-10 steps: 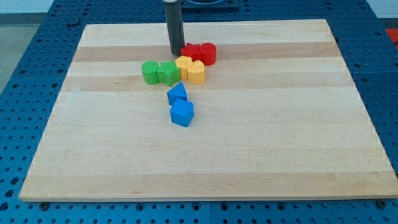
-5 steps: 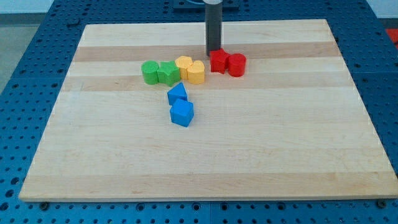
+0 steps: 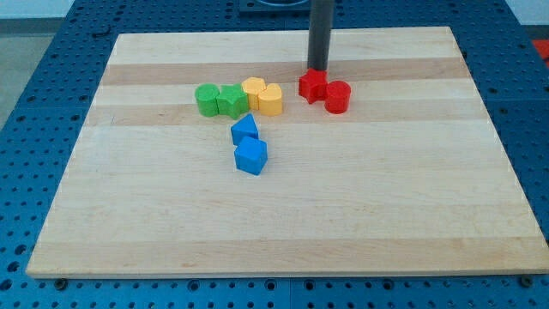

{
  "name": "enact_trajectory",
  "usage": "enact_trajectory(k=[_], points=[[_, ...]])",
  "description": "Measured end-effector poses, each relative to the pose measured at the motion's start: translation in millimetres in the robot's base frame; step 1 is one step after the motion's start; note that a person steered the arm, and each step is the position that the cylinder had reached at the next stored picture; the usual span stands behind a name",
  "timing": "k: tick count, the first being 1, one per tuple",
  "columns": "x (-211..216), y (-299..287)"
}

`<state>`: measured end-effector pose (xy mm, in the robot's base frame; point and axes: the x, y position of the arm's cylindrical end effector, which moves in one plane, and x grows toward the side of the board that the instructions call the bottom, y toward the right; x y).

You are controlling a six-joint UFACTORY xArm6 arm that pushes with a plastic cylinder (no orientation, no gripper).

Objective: Slide the red star along with red circle towards left

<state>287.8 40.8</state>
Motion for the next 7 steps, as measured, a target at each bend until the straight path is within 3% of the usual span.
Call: enact_trajectory(k=[7], points=[[72, 5]])
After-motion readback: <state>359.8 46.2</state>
